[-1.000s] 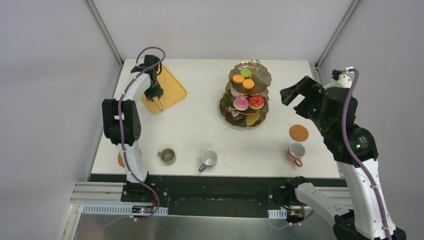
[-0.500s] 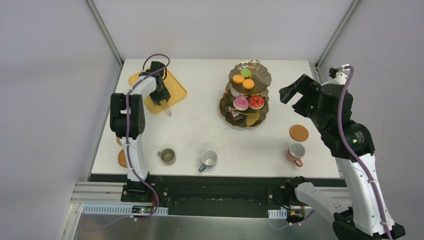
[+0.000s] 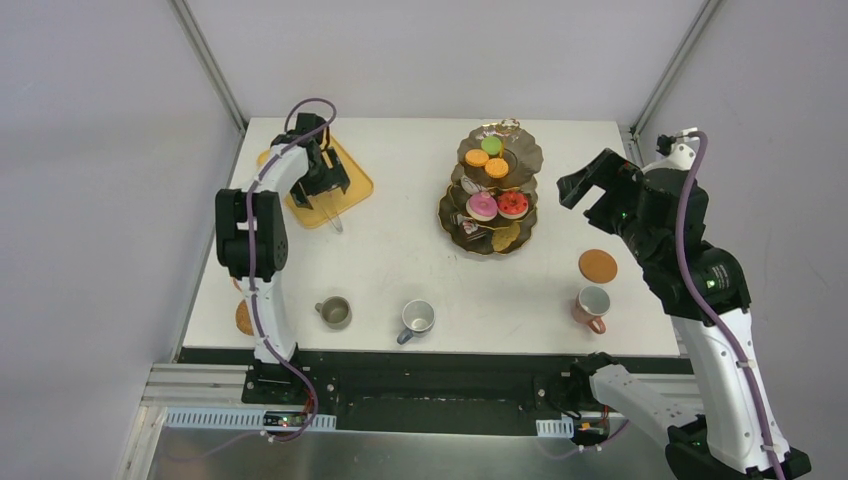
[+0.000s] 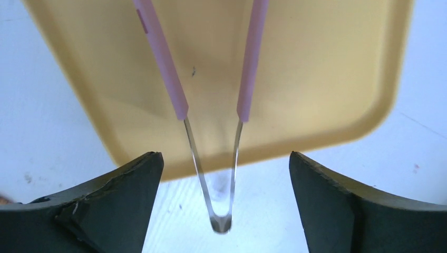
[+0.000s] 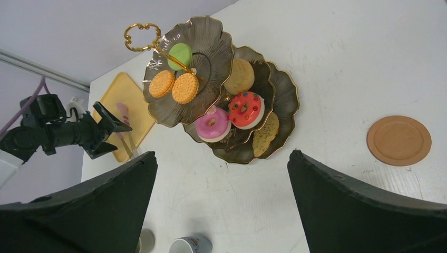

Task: Serve the afternoon tea
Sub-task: Place the clamp on the tray.

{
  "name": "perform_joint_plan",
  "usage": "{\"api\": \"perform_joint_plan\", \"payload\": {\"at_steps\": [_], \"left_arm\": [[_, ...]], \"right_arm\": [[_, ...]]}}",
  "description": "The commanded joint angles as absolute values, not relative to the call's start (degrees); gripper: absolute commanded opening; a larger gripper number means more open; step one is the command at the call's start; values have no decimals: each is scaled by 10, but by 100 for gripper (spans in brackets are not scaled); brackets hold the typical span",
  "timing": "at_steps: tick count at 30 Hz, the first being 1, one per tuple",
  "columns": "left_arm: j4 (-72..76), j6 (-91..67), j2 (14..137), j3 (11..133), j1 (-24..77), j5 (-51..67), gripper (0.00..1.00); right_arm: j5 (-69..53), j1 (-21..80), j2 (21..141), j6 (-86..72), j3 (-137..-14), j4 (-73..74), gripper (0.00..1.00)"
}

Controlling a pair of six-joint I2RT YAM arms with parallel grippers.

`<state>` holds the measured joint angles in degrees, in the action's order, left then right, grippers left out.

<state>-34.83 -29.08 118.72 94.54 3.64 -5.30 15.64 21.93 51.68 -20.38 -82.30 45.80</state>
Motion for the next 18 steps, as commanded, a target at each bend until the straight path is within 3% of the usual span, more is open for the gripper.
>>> {"api": "perform_joint_plan", "payload": {"at_steps": [1,5,13,17,18], "left_arm": [[-419,-261,1079,996,27,-31,95],[-477,-246,983,975,19,-80,96],[-424,-324,718,653,-127,-116,94],[-363,-371,681,557,-204,-86,87],[-355,-385,686,542,-222,-71,81]], "right_arm": [[138,218,506,-177,-827,425,99],[118,218,501,-171,-820,415,99],[93,217,471,-170,-799,410,99],[85,225,464,-172,-792,412,99],[83,229,464,-173,-791,412,99]]}}
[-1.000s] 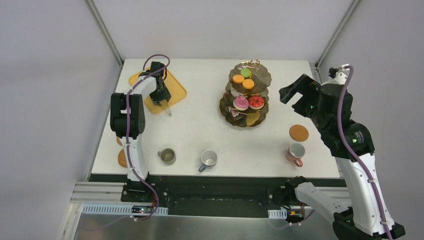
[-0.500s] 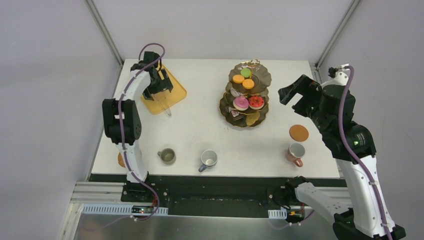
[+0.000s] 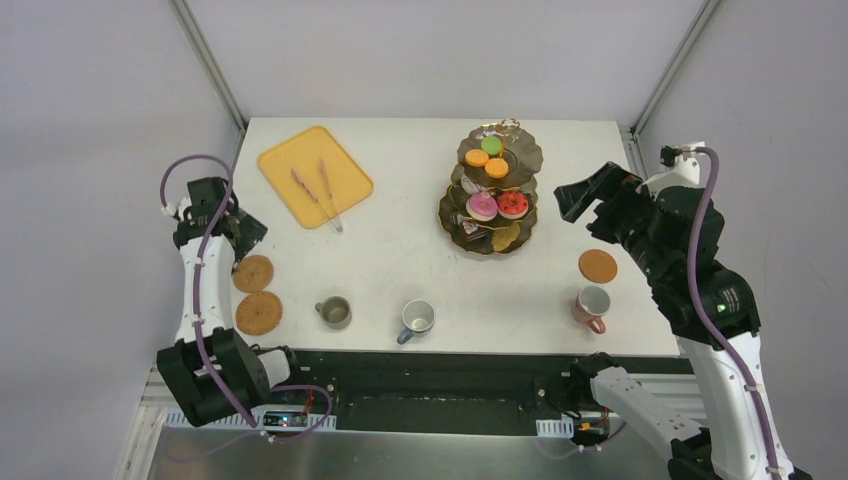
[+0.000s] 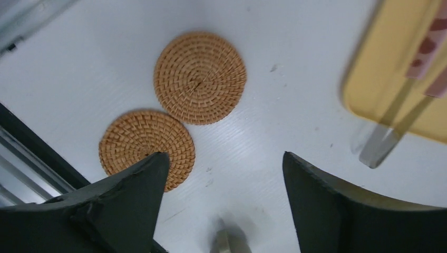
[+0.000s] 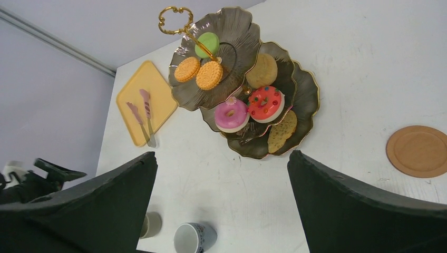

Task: Serve the afternoon tea
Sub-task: Place the clamp on the tray, then move the coaster to the center of the board.

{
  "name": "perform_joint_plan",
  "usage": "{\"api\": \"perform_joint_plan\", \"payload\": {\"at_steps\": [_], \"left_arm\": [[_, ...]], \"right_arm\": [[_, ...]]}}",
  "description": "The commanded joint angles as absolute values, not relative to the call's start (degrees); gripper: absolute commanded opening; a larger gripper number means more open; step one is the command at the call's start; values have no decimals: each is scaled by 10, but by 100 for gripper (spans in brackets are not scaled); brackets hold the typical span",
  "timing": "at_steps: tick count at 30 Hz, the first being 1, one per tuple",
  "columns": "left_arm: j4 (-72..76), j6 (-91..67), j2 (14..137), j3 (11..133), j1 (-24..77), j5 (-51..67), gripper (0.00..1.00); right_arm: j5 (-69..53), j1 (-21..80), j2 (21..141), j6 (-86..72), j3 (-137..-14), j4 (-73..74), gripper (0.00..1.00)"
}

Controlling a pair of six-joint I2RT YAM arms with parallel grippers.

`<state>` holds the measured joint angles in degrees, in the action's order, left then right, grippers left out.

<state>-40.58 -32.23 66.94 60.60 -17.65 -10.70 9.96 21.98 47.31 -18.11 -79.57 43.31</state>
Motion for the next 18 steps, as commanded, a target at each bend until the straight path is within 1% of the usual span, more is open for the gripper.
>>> {"api": "perform_joint_plan", "payload": {"at_steps": [1,3,4,6,7,8,10,11,14,17,18], "left_arm": [[-350,-400,694,528,-236,-56,76],[-333,-425,715,504,-258,-34,63],[-329,-437,725,496,-264,-37,60],[-314,-459,745,482,-274,-40,60],[-294,-470,753,473,-277,-38,58],[-271,-481,759,461,-280,-30,51],[-242,-500,773,450,-283,-24,34],[-229,-503,783,447,-282,-23,30],[-221,-500,819,453,-282,-27,25],[-215,-485,833,452,-282,-55,22],[-210,-480,837,450,-282,-61,16]], "right_arm": [[83,233,463,-173,-791,412,99],[87,242,462,-172,-789,411,99],[90,246,461,-171,-787,411,99],[93,249,455,-170,-783,407,99],[93,250,453,-170,-777,404,99],[94,250,450,-172,-774,404,99],[93,250,448,-175,-768,404,99],[93,250,446,-176,-767,404,99],[92,250,444,-178,-767,406,99],[97,250,445,-177,-770,408,99],[99,250,444,-178,-770,409,99]]}}
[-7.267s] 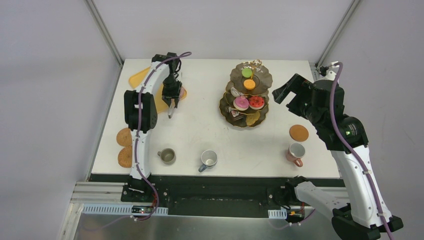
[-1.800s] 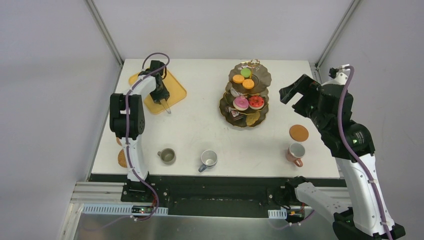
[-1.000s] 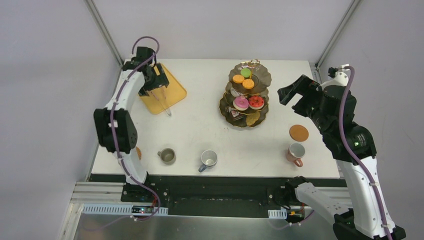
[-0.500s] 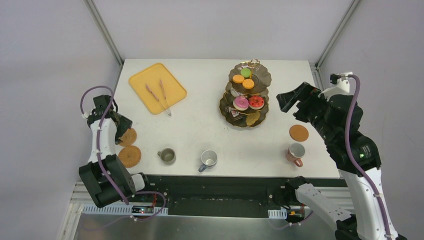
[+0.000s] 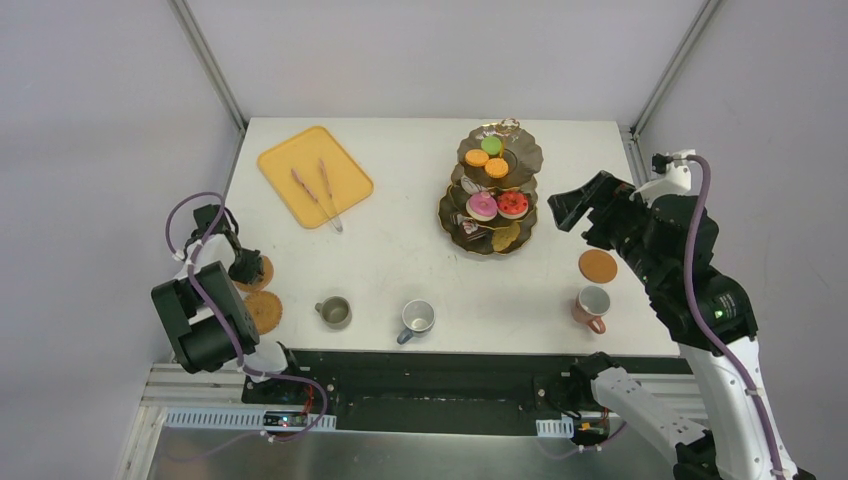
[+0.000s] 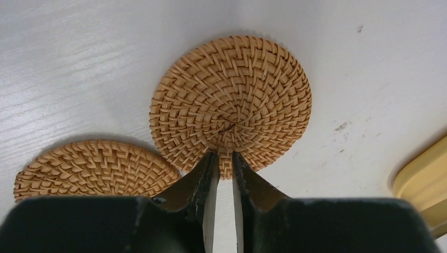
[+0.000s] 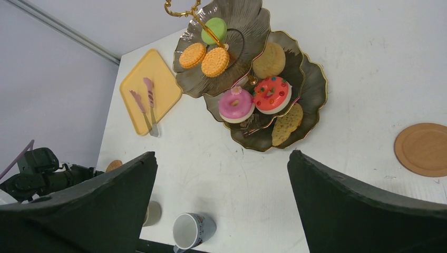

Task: Serve the afternoon tea
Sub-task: Move the coaster to the center of the board.

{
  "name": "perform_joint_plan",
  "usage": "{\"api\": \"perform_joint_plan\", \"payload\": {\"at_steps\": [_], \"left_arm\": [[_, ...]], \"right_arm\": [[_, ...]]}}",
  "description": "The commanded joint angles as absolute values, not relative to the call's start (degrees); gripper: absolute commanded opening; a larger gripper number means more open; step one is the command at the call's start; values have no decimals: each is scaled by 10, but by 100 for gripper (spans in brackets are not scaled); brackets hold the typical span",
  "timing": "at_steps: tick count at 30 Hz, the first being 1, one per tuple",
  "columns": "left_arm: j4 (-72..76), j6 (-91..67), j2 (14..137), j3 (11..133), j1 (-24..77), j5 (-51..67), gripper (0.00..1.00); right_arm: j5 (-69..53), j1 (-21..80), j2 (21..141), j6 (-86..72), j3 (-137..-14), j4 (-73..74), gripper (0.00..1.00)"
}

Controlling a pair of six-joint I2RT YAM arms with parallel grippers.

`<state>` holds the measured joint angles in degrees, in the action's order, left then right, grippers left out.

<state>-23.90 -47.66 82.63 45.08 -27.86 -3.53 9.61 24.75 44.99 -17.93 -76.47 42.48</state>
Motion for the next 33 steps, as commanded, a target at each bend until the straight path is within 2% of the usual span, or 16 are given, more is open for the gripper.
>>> {"api": "perform_joint_plan", "payload": {"at_steps": [1,3,7,13,18,25,33], "left_arm": [[-204,-474,842,450,-282,-67,13],[-189,-463,858,451,-283,-66,9],[-192,-460,891,455,-279,-39,7],[-256,-466,875,463,-230,-2,12],[-307,-496,837,448,-141,14,15],[-302,-582,839,450,37,20,16],[-290,-586,979,604,199,-11,16]], "right_arm": [[100,250,444,-178,-770,408,99],[99,250,445,-179,-770,409,99],[98,250,453,-180,-772,410,99],[95,250,463,-187,-773,407,99],[100,250,464,-196,-764,398,99],[96,250,471,-203,-766,393,99],[98,250,471,-209,-763,397,99]]}}
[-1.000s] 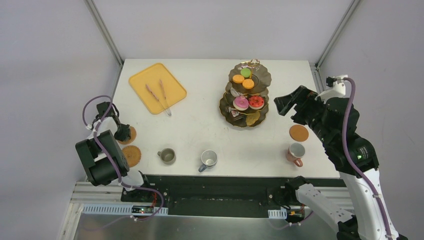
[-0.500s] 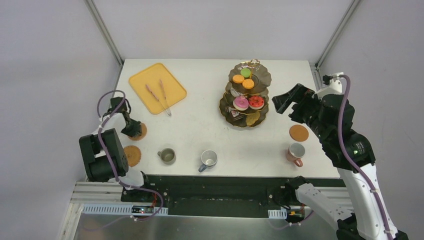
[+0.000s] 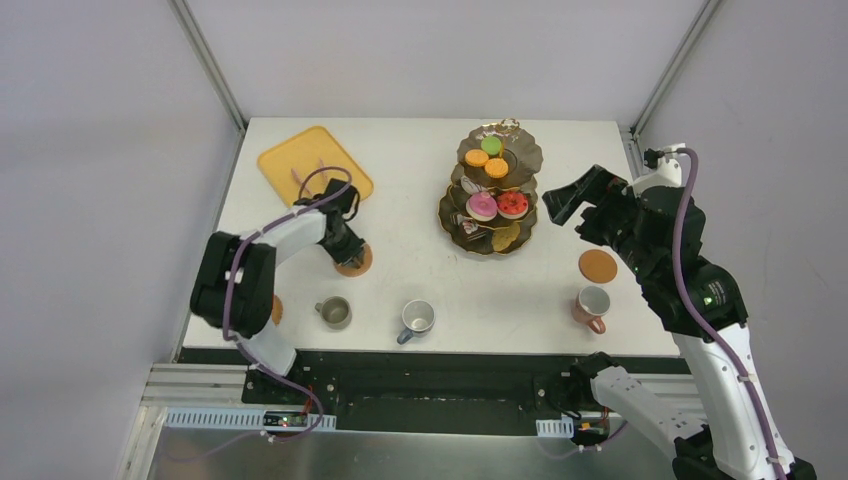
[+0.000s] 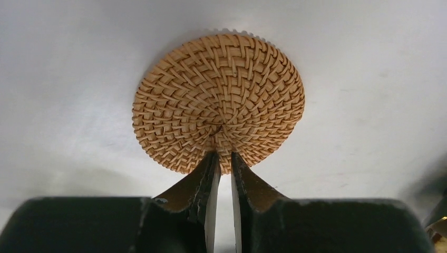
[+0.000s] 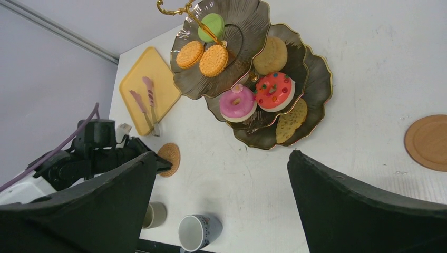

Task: Serve the afternoon tea
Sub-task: Move the coaster to the center of the board.

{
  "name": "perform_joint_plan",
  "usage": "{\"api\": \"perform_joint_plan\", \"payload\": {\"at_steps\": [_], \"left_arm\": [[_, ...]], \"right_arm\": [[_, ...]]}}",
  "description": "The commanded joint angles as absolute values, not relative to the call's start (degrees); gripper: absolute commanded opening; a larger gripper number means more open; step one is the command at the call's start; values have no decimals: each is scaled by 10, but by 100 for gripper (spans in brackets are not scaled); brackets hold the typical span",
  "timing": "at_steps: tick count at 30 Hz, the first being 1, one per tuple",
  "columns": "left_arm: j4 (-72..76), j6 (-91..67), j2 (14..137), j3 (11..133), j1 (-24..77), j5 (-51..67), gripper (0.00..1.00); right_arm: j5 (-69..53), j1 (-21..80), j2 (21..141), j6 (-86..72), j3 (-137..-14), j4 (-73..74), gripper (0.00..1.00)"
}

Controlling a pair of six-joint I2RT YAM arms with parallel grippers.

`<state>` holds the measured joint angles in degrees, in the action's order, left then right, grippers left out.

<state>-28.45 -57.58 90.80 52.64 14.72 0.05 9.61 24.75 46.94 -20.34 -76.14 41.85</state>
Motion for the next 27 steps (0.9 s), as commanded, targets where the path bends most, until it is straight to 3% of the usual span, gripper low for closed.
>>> {"api": "perform_joint_plan", "payload": {"at_steps": [1,9,18,27], "left_arm": [[-288,-583,1003,626,214,-10,16],[-278,-573,1154,791,272,28,17],[-280,-554,1142,786,275,28,19],[-373,-452,1059,908,273,-17,65]], "right_arm": [[102,250,470,-207,-764,399,99],[128,250,464,-202,-776,431,99],[143,250,462,-199,-772,460,99],[140,250,477,-177,-771,465,99]]}}
